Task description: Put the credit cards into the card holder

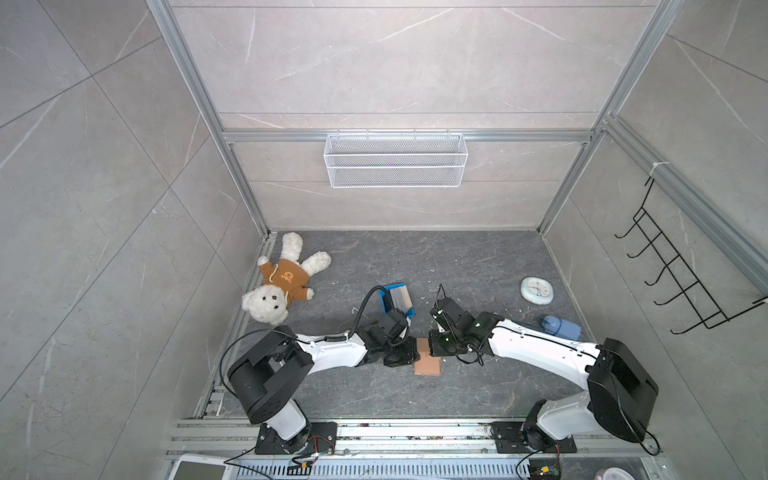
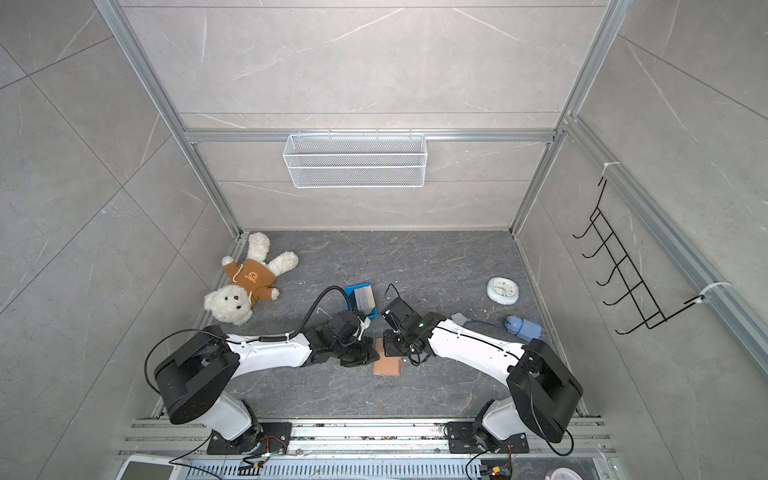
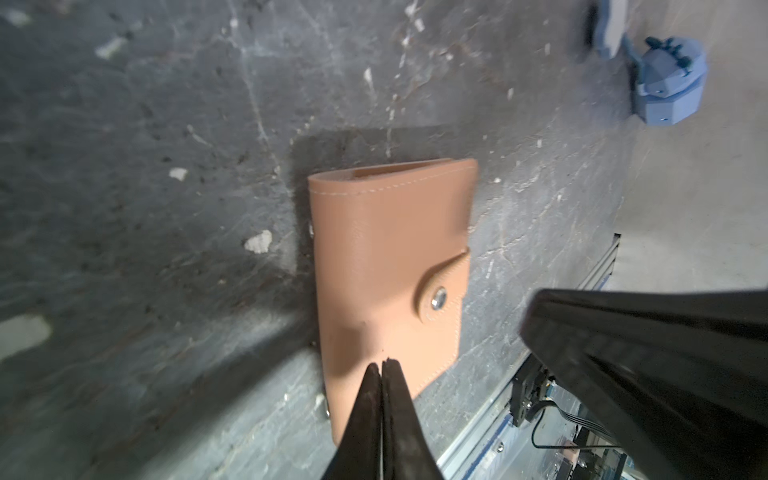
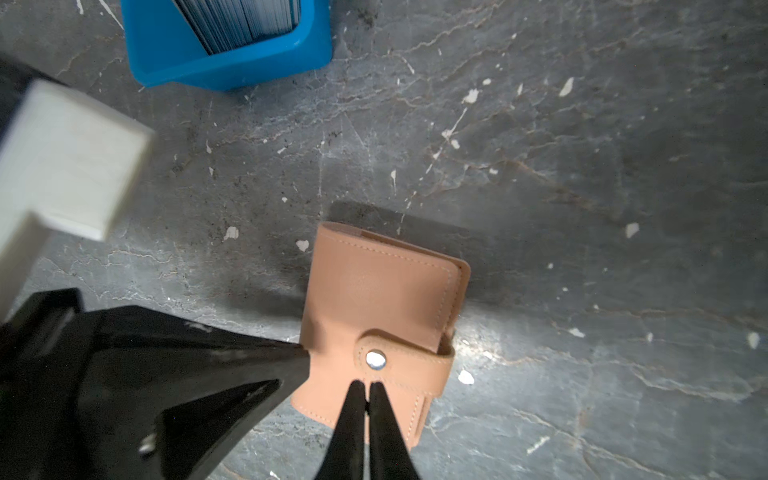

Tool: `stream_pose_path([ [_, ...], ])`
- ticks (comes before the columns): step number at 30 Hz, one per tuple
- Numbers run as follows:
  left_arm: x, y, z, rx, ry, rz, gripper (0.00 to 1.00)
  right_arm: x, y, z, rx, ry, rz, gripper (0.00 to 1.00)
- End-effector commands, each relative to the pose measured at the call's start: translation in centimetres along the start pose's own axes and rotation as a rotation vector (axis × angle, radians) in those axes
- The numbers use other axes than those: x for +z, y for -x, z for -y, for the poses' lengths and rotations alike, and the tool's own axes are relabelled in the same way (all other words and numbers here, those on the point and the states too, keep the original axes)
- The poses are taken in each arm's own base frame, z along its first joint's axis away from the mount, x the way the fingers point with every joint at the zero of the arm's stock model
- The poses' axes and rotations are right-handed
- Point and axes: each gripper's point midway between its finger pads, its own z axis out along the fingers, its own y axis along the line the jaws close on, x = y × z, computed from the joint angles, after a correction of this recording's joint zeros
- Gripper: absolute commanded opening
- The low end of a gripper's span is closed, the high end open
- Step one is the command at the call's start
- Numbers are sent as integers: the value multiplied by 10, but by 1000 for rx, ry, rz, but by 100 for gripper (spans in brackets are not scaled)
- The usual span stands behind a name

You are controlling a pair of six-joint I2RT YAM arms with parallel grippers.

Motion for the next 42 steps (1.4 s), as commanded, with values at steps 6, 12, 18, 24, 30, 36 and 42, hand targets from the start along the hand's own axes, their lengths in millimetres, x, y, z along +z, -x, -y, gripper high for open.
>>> stream_pose_path([
  [6,-21,7,18,52,-30,48,10,-17,0,3,-23,18,62,13],
  [12,-46,17,15,71,-13,94,21,-40,5,12,-28,13,160,26],
  [18,-84,38,-4,42,11,186,57,-77,15,15,-48,41,305,63],
  [24,-122,56,-29,-15,29,300,85,-106,25,31,-25,11,452,100],
  [30,-155,65,-54,-68,81,418,97,-125,32,46,-14,-42,547,100],
  [36,-181,66,-83,-66,262,526,98,-134,38,58,-1,-70,652,100],
  [42,-203,73,-111,-41,409,633,98,-140,42,86,27,-204,740,100],
])
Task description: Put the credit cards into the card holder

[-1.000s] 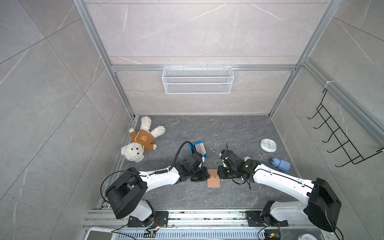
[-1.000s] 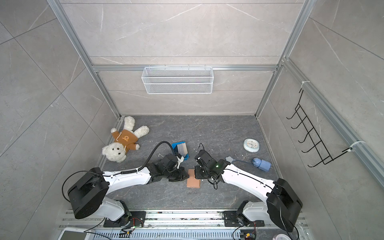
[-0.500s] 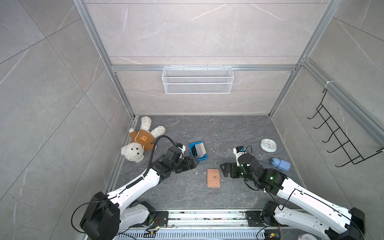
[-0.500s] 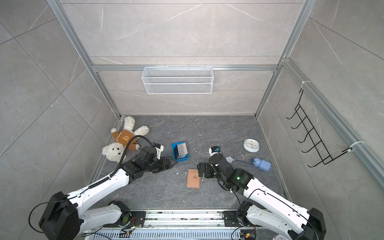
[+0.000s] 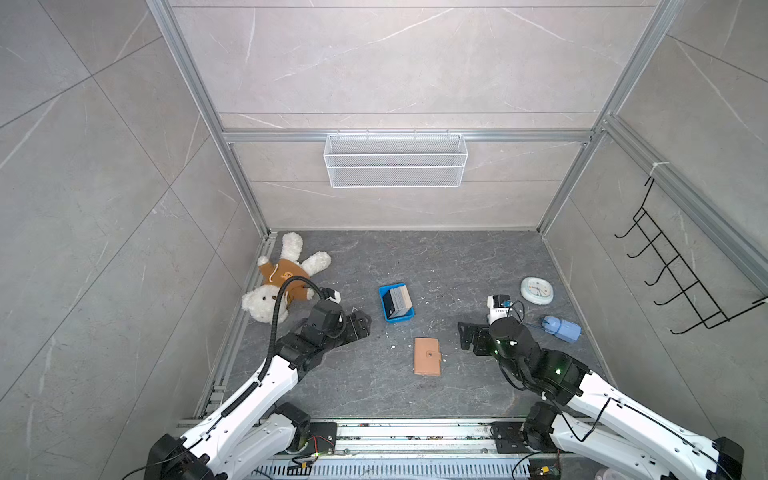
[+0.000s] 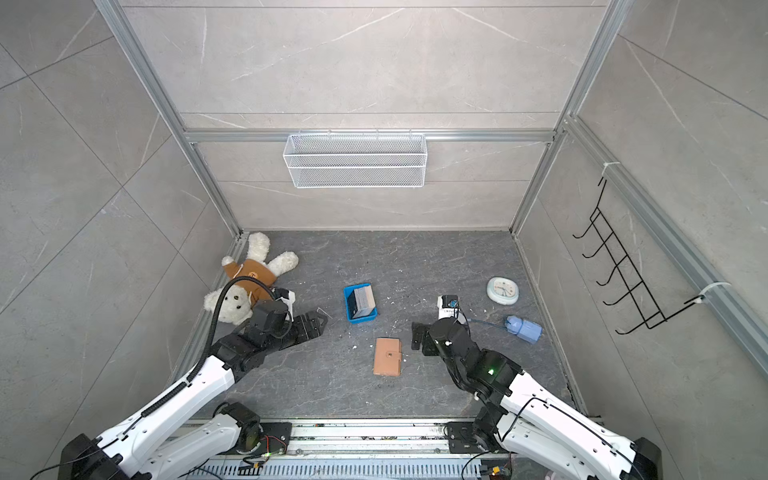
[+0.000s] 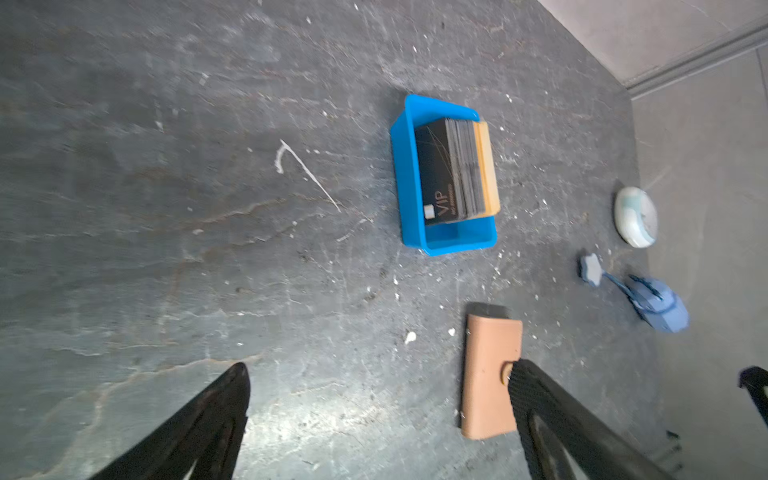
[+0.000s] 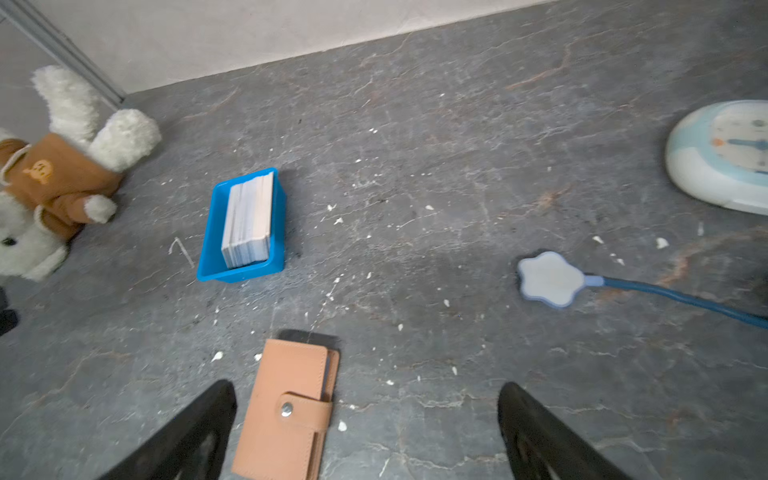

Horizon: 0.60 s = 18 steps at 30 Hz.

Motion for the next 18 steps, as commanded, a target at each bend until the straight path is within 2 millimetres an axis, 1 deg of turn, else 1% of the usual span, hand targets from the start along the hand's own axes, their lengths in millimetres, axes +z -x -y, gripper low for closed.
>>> stream_pose_path([
  [1,-5,14,-28,66,122,92,98,0,11,19,-19,-96,89,100],
  [5,-10,33,-52,68,219,190,98,3,11,19,-60,-110,98,100],
  [9,-17,55,-60,107,246,259,99,10,12,19,-73,-123,113,100],
  [11,-21,66,-67,146,304,277,99,14,16,23,-78,-152,135,100],
  [15,-25,82,-81,181,377,301,100,23,28,30,-78,-177,176,100],
  [18,-23,92,-89,201,376,333,100,26,42,41,-55,-216,230,100],
])
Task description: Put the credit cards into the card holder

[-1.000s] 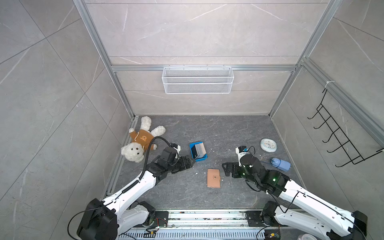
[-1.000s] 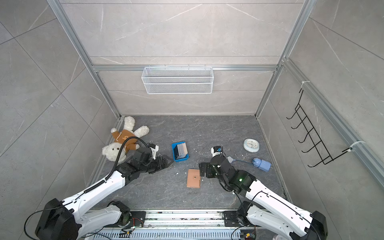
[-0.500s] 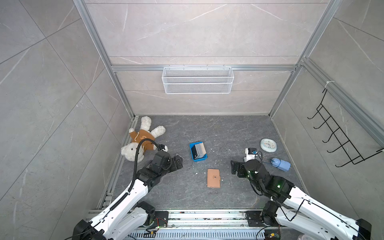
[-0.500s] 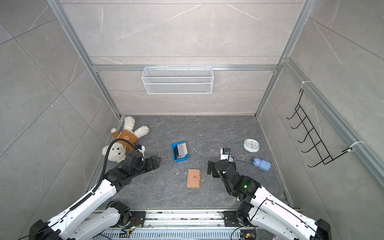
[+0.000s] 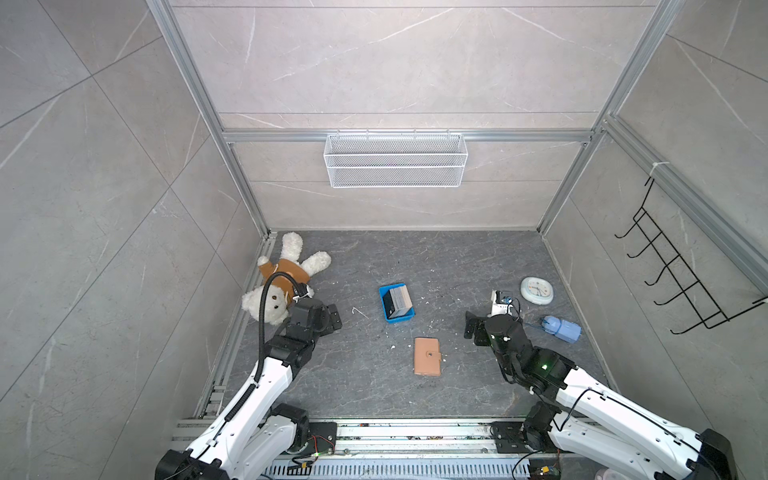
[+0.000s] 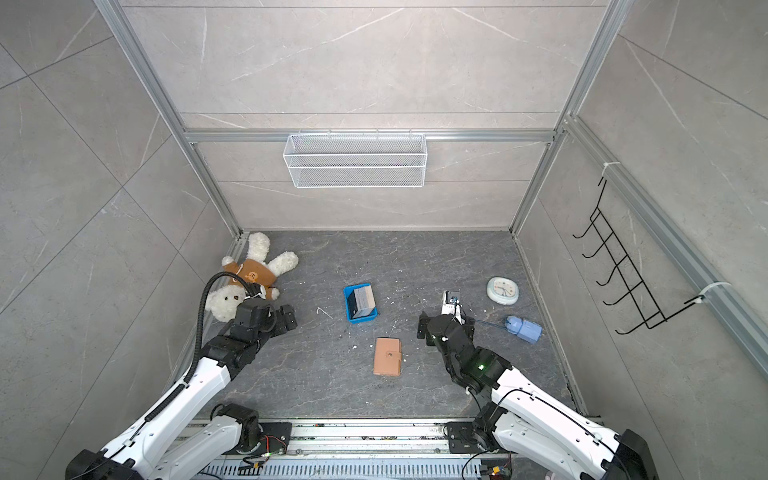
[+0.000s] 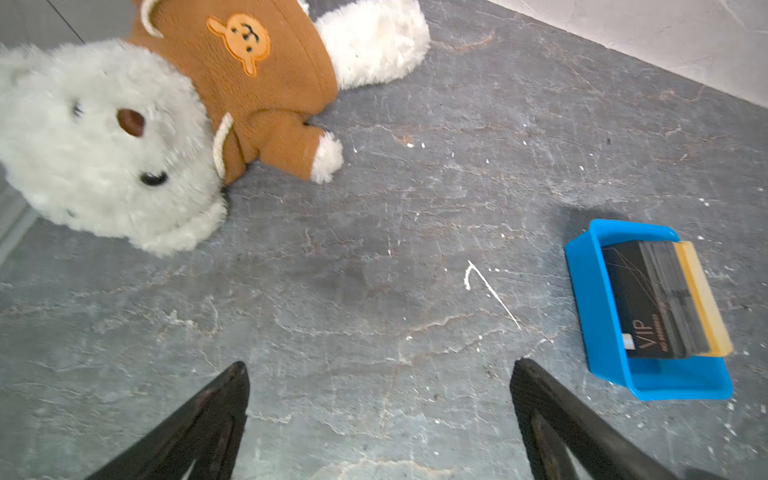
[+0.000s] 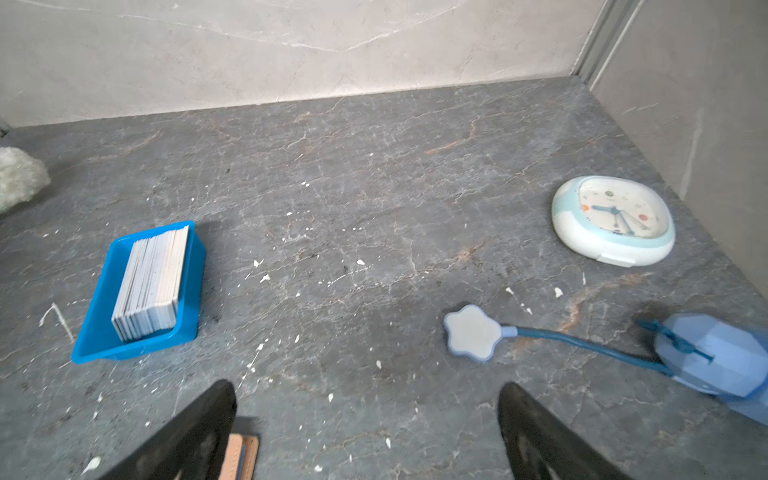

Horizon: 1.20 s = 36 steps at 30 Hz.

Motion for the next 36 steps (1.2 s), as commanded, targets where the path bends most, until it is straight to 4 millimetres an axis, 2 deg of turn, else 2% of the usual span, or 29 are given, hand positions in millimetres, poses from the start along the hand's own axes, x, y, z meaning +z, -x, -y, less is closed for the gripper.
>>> stream_pose_path([
  [1,1,32,-5,62,4,122,100,7,22,12,9,-52,96,100],
  [5,8,39,-25,69,32,172,100,16,35,25,-13,-98,119,100],
  [8,20,37,-36,53,14,178,100,26,40,35,-16,-121,111,100],
  [12,33,34,-30,105,-56,237,98,39,39,49,-30,-138,116,100],
  [16,50,22,-32,153,-77,240,99,49,36,66,-31,-147,117,100],
  [17,53,20,-30,164,-87,240,99,52,36,65,-43,-126,127,100],
  [21,65,17,-24,211,-141,247,99,61,33,84,-56,-182,208,100],
  [25,75,22,-20,227,-199,244,99,74,23,102,-35,-230,238,100],
  [30,83,33,-27,210,-211,271,99,94,7,112,-9,-235,223,100],
  [33,86,38,-28,198,-239,293,98,101,8,114,-25,-225,234,100],
  [36,97,34,-31,199,-253,302,98,107,6,120,-16,-223,241,100],
])
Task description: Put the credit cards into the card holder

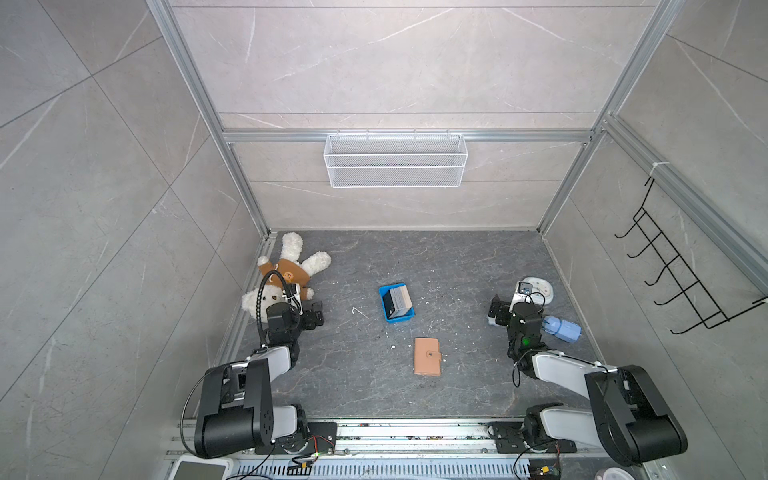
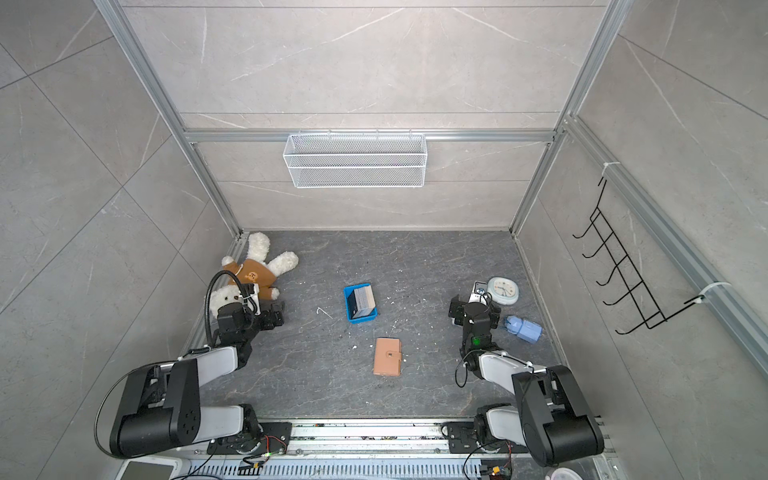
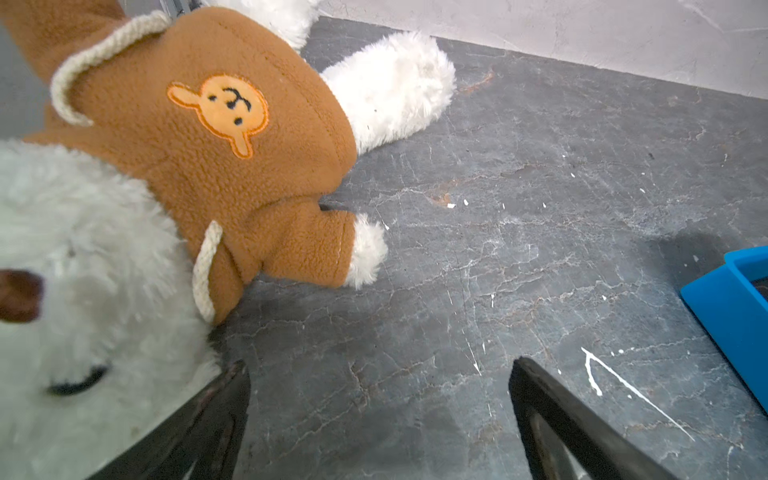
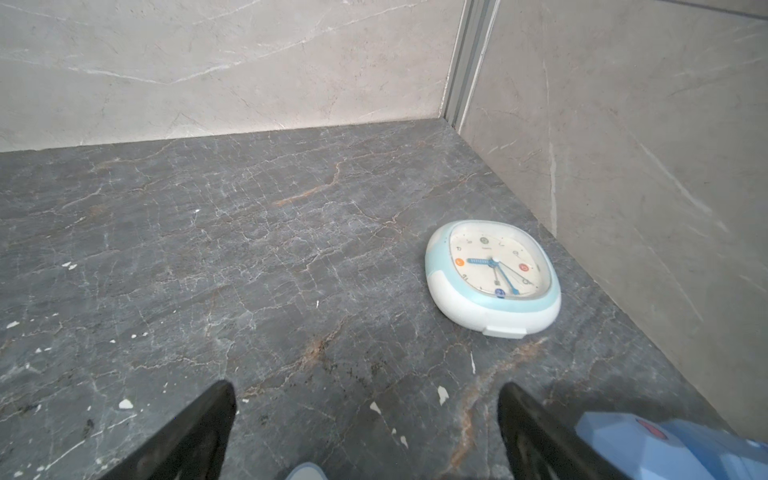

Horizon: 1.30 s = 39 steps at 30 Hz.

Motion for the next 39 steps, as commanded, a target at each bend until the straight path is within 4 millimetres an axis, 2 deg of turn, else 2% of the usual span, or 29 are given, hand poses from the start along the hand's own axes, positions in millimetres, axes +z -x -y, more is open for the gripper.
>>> stream_pose_path([
  [1,10,29,5,51,-63,114,98,6,12,1,36,29,86,100],
  [4,11,28,6,54,-68,100,96,14,5,3,69,71,92,100],
  [6,11,28,8,61,-81,97,100,18,-3,3,70,74,71,100],
  [10,13,27,7,66,-70,82,100,22,-4,-9,36,131,46,100],
  [17,18,17,-6,57,55,83,100,28,-3,-6,34,102,38,100],
  [22,16,18,-6,56,53,102,100,28,-3,-6,33,101,36,100],
  [24,17,18,-11,44,82,96,100,28,-3,-6,33,100,34,100],
  [27,17,19,-9,45,70,99,100,28,-4,-5,32,100,34,100],
  [30,15,17,9,89,-32,104,100,28,-3,-6,34,101,35,100],
  [32,15,17,12,96,-46,105,100,28,-3,-6,37,103,38,100],
  [36,15,16,11,97,-44,104,100,30,-5,-27,-19,218,8,100],
  [39,15,17,11,96,-45,105,100,29,-5,-29,-22,228,8,100],
])
